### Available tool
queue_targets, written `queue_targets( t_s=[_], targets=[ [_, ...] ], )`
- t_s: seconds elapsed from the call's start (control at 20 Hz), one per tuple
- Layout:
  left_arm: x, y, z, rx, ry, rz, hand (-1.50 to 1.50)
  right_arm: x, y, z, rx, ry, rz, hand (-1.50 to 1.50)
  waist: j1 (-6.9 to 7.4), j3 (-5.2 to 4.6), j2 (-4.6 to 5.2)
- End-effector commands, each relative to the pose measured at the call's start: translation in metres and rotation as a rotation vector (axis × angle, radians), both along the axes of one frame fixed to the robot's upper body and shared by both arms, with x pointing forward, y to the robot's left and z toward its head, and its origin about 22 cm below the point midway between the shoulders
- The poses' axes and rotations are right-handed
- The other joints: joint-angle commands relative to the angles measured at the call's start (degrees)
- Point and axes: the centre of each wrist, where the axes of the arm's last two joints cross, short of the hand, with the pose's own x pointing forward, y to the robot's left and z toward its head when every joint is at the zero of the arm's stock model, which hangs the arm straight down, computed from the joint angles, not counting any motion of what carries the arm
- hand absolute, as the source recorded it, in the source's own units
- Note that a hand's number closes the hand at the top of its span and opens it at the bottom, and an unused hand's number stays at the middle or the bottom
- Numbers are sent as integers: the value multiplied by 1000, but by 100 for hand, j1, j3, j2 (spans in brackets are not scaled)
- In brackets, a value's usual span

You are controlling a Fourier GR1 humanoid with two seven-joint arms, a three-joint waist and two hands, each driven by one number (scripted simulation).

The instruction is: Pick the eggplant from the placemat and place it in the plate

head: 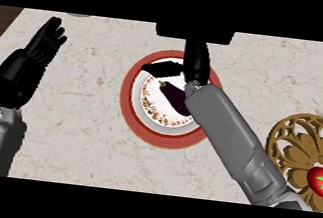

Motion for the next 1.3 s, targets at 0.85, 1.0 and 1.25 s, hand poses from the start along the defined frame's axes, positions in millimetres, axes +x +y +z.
queue_targets(
  t_s=[0.85,1.0,1.25],
  targets=[
    [-9,21,4,2,12,49,0,-51,-231,-9,140,-83,-56,-150,-239,-2,-56],
    [-14,9,-11,8,16,50,0,-72,-249,-28,120,-52,-34,-150,-229,-2,-53],
    [-18,28,-3,6,8,25,0,-95,-260,-34,115,-47,-9,-150,-223,-4,-53]
  ],
)
